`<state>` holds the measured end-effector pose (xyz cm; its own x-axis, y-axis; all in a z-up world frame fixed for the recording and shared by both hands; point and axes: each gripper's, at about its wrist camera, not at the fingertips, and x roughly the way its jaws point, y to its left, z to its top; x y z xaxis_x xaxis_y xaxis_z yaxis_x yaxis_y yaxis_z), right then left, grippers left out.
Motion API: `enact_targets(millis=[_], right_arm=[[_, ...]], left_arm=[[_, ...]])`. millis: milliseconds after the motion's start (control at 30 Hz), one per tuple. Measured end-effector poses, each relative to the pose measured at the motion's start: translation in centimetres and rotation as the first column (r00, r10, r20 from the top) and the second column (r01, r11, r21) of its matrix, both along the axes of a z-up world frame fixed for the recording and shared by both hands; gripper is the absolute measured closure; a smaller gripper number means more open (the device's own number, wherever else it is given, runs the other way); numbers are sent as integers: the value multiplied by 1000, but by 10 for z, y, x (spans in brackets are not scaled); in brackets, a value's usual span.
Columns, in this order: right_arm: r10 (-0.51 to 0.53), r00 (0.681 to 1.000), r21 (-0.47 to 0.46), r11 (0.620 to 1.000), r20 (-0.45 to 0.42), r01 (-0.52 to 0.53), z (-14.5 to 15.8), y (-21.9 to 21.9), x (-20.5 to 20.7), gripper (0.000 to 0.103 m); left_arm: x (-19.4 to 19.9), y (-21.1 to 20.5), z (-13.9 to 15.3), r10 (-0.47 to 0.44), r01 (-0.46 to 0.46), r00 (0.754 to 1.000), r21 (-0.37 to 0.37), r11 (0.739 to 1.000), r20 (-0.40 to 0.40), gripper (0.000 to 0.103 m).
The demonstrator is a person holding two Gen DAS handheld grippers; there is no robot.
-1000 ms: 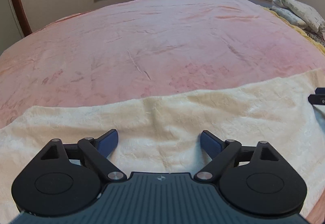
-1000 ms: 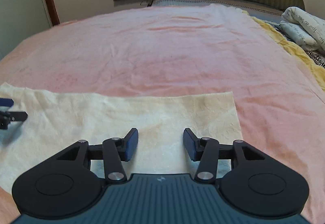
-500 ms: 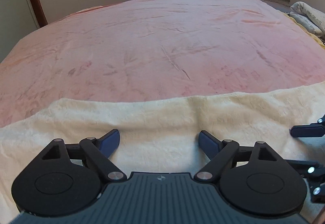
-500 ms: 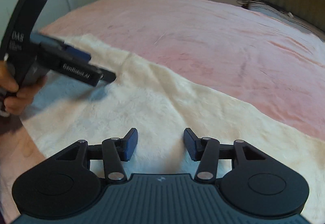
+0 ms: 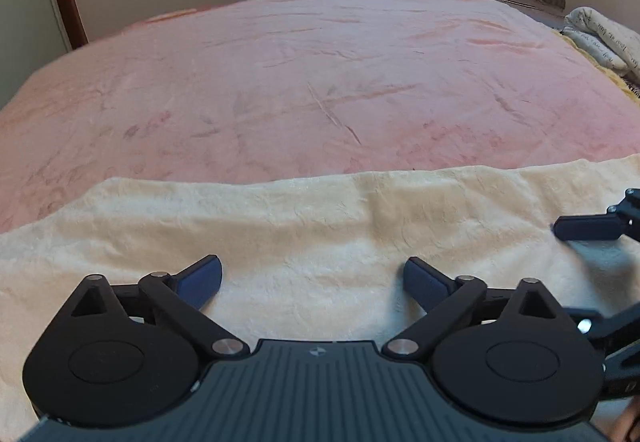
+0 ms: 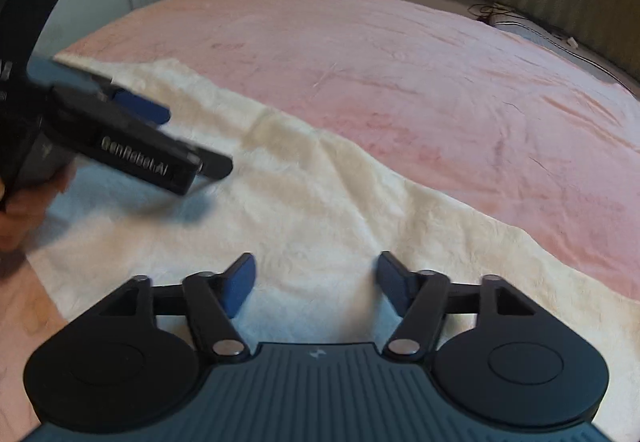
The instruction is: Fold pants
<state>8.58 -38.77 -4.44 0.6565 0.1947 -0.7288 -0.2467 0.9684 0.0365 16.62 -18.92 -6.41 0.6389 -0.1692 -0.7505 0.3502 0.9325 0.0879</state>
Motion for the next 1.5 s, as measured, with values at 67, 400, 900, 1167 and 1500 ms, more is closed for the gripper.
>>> enact_targets(millis=[67, 400, 900, 1167, 1500], right_arm=[[-92, 996, 73, 993, 17, 90, 3, -14, 5, 25], [-520, 851, 452, 778, 71, 437, 14, -106, -153, 23], [-739, 674, 734, 454, -7, 505, -39, -183, -190, 26], [-850, 517, 773, 261, -100, 578, -60, -221, -176, 81], [-629, 717, 325, 775, 302, 543, 15, -133, -138, 87]], left_arm=[[-5, 0, 6, 6, -6, 1000, -18, 1000, -9, 10], [-50, -30, -5, -154, 155, 988, -26, 988, 18, 0], [-61, -27, -13, -141, 145, 987, -49, 988, 78, 0], [-52, -20, 6, -135, 135, 991, -110, 985, 12, 4], [-6, 9, 20, -261, -52, 911, -719, 694, -318, 3]])
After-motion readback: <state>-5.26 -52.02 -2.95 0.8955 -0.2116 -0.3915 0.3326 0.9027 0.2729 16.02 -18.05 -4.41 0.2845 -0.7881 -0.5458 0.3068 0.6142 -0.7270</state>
